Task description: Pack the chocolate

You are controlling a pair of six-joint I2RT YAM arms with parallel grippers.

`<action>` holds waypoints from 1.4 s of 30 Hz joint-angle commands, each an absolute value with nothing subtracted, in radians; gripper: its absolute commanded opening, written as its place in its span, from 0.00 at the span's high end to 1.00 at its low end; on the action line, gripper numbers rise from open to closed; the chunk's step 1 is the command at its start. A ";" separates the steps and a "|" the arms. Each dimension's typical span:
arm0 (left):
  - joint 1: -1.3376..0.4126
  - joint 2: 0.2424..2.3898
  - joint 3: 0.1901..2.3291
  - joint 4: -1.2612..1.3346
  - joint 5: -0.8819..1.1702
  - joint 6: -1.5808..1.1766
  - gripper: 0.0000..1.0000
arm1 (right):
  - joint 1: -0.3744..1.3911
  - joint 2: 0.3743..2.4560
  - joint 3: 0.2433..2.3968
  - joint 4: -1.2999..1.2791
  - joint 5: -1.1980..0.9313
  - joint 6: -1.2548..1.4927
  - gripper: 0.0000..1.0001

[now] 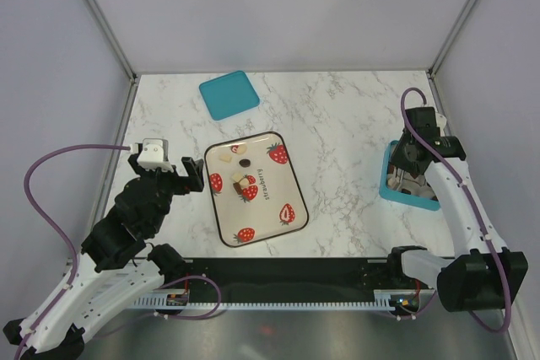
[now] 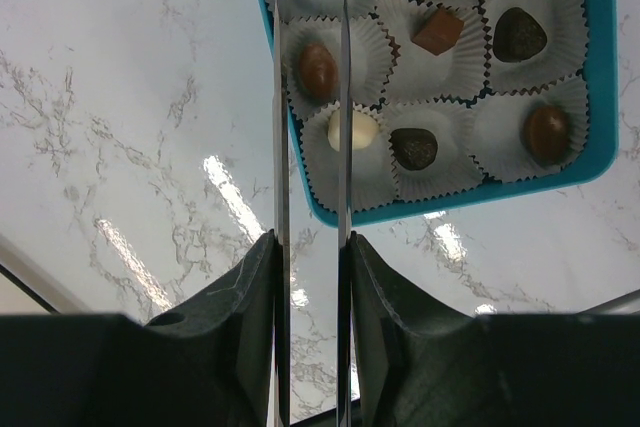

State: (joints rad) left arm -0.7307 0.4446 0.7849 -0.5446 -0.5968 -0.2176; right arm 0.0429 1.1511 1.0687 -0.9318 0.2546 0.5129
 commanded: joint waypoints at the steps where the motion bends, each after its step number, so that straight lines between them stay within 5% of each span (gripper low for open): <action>1: -0.733 0.454 0.785 -0.512 -0.612 -0.221 0.00 | 0.028 1.158 1.060 -0.877 0.227 0.497 0.64; 42: -0.735 0.479 0.785 -0.508 -0.609 -0.216 0.00 | 0.006 1.178 0.973 -0.788 0.232 0.485 0.54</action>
